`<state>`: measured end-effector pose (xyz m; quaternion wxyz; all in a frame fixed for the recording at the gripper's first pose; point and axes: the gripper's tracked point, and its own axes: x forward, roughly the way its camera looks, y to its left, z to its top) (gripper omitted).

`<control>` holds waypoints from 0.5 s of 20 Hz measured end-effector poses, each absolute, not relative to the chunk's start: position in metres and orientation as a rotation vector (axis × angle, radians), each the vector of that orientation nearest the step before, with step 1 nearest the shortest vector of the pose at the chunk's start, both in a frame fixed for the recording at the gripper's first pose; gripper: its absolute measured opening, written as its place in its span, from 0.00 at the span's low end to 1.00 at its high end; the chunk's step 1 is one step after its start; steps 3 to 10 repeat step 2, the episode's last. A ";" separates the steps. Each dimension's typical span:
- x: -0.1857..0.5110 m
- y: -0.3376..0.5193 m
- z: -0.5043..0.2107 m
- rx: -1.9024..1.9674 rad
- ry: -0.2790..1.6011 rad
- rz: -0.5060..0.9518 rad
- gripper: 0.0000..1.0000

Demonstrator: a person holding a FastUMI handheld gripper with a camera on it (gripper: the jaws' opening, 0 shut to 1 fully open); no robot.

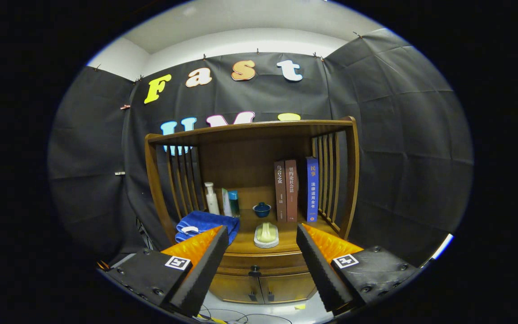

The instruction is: Pull open the drawer, take out the items inside it, and place them on the countertop above the cabinet.

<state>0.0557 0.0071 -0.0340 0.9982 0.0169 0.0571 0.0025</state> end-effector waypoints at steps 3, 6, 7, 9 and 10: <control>0.056 0.007 -0.038 0.035 0.127 0.005 0.99; 0.056 0.007 -0.038 0.035 0.127 0.005 0.99; 0.056 0.007 -0.038 0.035 0.127 0.005 0.99; 0.056 0.007 -0.038 0.035 0.127 0.005 0.99; 0.056 0.007 -0.038 0.035 0.127 0.005 0.99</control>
